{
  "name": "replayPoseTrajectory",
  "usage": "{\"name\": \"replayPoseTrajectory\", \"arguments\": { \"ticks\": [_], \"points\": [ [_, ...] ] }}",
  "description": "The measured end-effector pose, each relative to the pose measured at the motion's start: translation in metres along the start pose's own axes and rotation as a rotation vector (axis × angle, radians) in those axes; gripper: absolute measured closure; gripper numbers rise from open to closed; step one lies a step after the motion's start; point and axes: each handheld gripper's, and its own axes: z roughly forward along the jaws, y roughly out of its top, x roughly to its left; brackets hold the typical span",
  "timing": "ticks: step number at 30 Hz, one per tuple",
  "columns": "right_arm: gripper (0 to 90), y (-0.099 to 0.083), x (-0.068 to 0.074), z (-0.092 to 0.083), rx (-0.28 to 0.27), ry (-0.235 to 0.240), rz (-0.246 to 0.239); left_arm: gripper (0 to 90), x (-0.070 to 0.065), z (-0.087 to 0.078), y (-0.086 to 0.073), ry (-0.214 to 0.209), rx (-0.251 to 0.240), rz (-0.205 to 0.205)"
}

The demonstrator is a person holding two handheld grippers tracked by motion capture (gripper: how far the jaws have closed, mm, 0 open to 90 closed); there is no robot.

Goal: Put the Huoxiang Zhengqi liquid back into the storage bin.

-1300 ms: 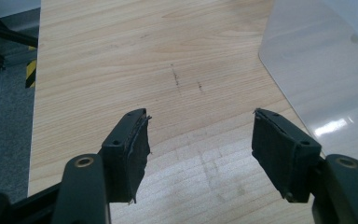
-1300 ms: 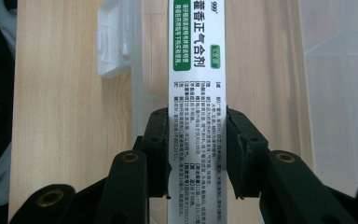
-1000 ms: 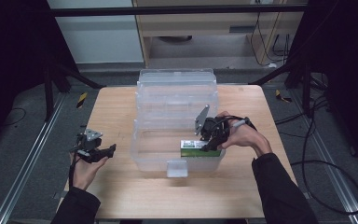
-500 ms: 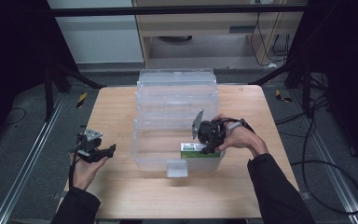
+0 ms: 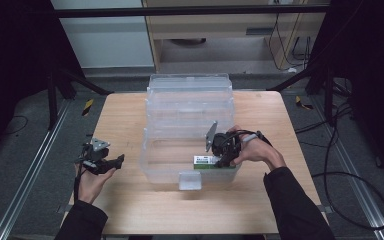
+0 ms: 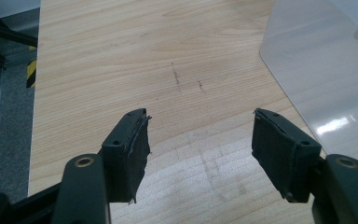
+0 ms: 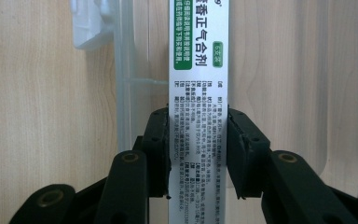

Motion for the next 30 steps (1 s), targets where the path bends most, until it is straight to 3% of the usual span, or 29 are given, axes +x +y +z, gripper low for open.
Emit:
{"name": "replayPoseTrajectory", "arguments": {
  "ticks": [10,20,25,30],
  "points": [
    [62.4,-0.001,0.000,-0.003,-0.016,-0.009,0.028,35.6,-0.001,0.001,0.000,0.000,0.002,0.002],
    [60.0,-0.005,0.005,-0.040,-0.182,-0.058,0.081,35.5,-0.001,0.000,0.001,-0.001,-0.002,0.003],
    [58.2,-0.006,0.008,-0.050,-0.213,-0.075,0.097,35.3,0.000,0.000,0.000,-0.007,-0.008,-0.001],
    [56.8,0.002,0.013,-0.055,-0.203,-0.067,0.102,35.2,0.001,-0.002,0.001,-0.009,-0.015,-0.004]
  ]
}}
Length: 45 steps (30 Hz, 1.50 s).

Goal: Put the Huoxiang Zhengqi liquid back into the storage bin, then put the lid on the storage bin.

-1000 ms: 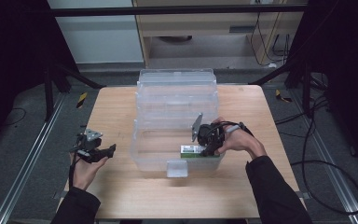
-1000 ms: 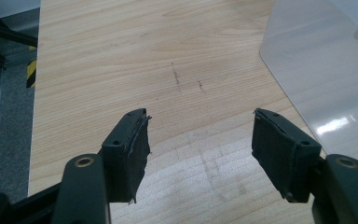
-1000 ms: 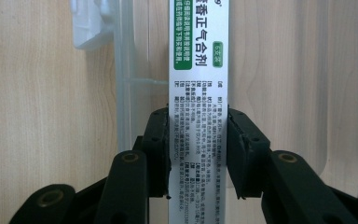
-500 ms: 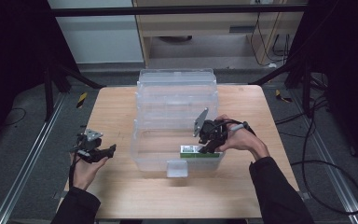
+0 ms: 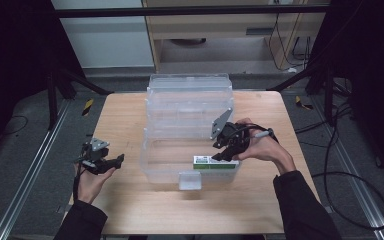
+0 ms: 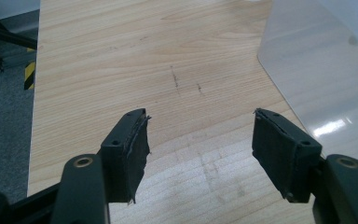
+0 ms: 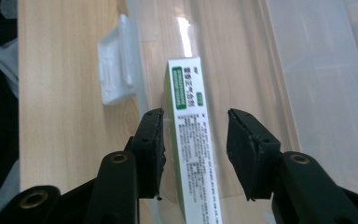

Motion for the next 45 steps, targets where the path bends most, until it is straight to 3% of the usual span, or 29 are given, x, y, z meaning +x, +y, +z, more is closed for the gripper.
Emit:
{"name": "replayPoseTrajectory", "arguments": {
  "ticks": [12,19,29,45],
  "points": [
    [53.3,0.022,0.013,0.014,0.064,0.029,-0.031,35.2,0.001,-0.002,0.000,0.000,-0.007,-0.002],
    [54.5,0.019,0.018,0.028,0.081,0.046,-0.020,35.1,0.000,-0.003,0.001,-0.005,-0.016,0.000],
    [57.0,0.022,0.027,0.046,0.110,0.077,-0.040,34.9,-0.001,-0.004,0.002,-0.003,-0.015,0.005],
    [60.1,0.021,0.030,0.070,0.156,0.103,-0.023,35.0,0.000,-0.012,0.006,0.010,-0.044,0.006]
  ]
}}
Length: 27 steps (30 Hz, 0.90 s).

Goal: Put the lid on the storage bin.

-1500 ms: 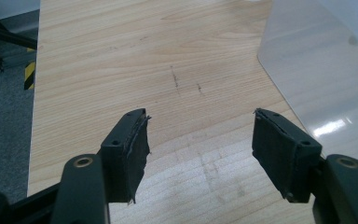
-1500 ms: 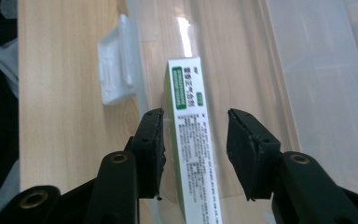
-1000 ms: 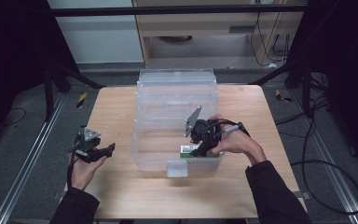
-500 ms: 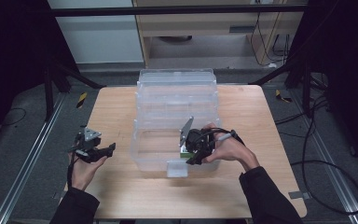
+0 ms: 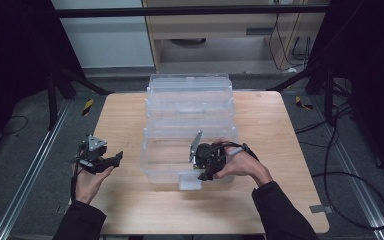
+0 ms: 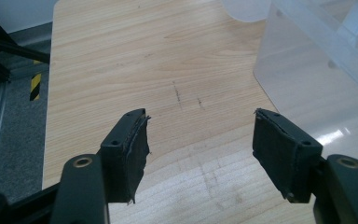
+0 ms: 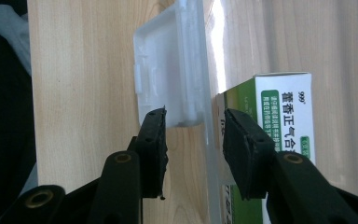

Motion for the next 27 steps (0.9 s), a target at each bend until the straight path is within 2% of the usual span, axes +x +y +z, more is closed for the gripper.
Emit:
{"name": "replayPoseTrajectory", "arguments": {
  "ticks": [13,27],
  "points": [
    [63.9,-0.005,-0.005,0.013,-0.006,0.044,0.054,34.9,0.001,-0.004,0.005,-0.004,-0.022,0.008],
    [65.6,-0.006,-0.009,0.014,-0.014,0.079,0.057,34.7,0.001,-0.012,0.021,-0.024,-0.063,0.027]
  ]
}}
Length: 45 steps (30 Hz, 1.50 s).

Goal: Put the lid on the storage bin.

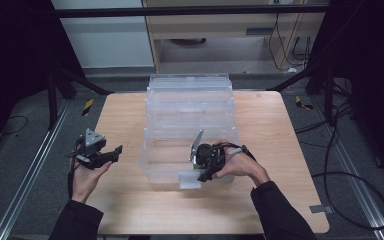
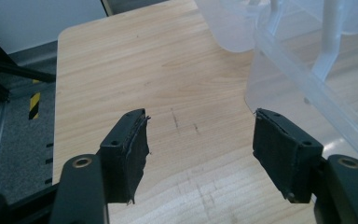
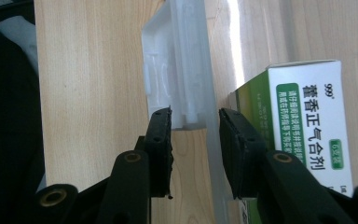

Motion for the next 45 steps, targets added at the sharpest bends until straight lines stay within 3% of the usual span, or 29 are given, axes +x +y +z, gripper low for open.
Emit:
{"name": "replayPoseTrajectory", "arguments": {
  "ticks": [13,20,23,33,38,45],
  "points": [
    [65.8,-0.001,0.000,0.000,-0.008,-0.001,-0.009,34.6,0.005,-0.003,0.030,-0.064,-0.077,0.081],
    [65.8,-0.001,0.000,0.000,-0.006,-0.003,-0.016,34.4,0.003,-0.002,0.056,-0.104,-0.095,0.157],
    [65.8,-0.001,0.000,0.000,-0.011,-0.005,-0.019,35.4,0.001,-0.003,0.068,-0.127,-0.126,0.185],
    [66.0,-0.002,0.001,0.000,-0.016,-0.012,-0.029,35.2,-0.007,-0.001,0.100,-0.223,-0.122,0.287],
    [66.0,-0.002,0.001,0.000,-0.014,-0.011,-0.030,35.2,-0.010,0.004,0.115,-0.231,-0.117,0.331],
    [66.1,-0.002,0.002,0.000,-0.015,-0.011,-0.030,34.9,-0.015,0.010,0.134,-0.280,-0.108,0.405]
  ]
}}
